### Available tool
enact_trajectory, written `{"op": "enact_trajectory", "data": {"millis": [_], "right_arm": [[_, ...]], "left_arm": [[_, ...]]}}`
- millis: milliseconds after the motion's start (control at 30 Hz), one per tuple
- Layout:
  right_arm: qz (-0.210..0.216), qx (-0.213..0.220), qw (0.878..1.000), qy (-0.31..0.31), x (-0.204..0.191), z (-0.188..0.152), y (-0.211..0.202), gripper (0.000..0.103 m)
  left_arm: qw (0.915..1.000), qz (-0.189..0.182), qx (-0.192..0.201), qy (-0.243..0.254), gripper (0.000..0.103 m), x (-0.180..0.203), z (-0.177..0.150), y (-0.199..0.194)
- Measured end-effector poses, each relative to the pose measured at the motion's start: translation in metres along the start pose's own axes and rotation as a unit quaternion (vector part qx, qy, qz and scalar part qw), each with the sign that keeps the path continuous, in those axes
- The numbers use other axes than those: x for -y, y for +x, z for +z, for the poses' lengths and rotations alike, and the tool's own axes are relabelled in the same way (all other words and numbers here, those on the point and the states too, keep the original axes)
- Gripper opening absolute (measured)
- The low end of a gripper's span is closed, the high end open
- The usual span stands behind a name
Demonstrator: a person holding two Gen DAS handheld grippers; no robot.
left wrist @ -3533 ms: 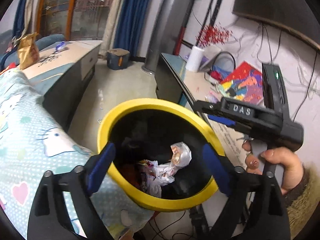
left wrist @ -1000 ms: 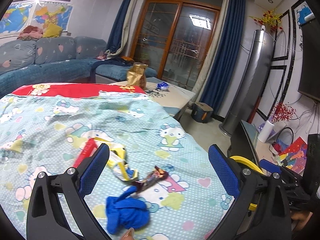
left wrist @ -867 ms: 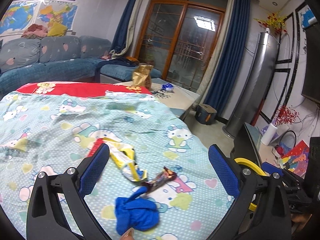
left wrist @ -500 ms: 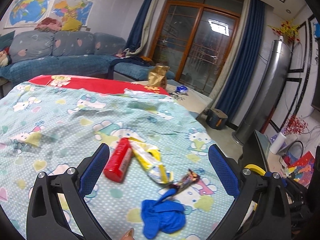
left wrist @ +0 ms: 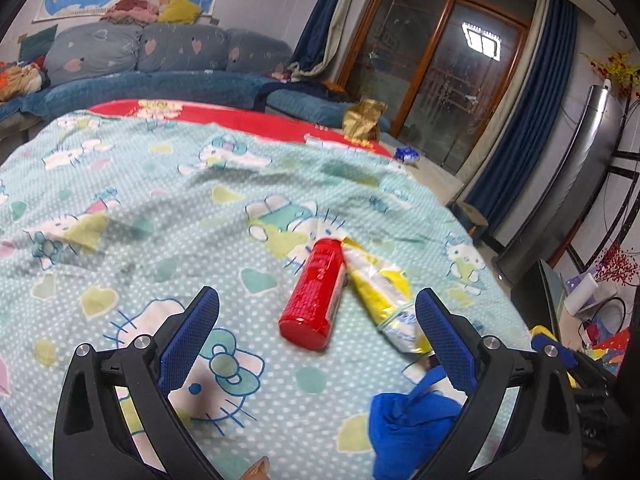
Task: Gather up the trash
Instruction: 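Grasp the red can with the left gripper while the right gripper grasps the chocolate wrapper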
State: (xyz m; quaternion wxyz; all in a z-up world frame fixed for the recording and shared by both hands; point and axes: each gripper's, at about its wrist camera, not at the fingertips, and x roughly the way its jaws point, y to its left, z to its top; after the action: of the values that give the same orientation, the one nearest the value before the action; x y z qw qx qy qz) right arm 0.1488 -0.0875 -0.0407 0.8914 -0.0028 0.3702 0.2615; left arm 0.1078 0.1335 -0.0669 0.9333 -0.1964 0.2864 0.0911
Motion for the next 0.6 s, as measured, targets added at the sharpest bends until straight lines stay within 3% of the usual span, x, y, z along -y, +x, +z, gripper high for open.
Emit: {"op": "enact_trajectory", "data": {"millis": [67, 233, 333, 600], "right_arm": [[-0.002, -0.013, 1.0, 0.003, -0.002, 0.003, 0.014, 0.081], [-0.001, -0.04, 0.999, 0.025, -0.001, 0.007, 0.041, 0.077], [0.0, -0.069, 0.997, 0.038, -0.001, 0.005, 0.061, 0.069], [0.001, -0.056, 0.998, 0.03, 0.0, -0.003, 0.061, 0.044]], "left_arm": [[0.9999, -0.004, -0.013, -0.008, 0.095, -0.004, -0.001, 0.008], [0.9987, -0.016, -0.036, -0.031, 0.077, -0.012, 0.0, 0.026], [0.9971, -0.018, -0.06, -0.044, 0.071, -0.015, 0.0, 0.039], [0.9962, -0.01, -0.077, -0.04, 0.061, -0.012, -0.002, 0.049]]}}
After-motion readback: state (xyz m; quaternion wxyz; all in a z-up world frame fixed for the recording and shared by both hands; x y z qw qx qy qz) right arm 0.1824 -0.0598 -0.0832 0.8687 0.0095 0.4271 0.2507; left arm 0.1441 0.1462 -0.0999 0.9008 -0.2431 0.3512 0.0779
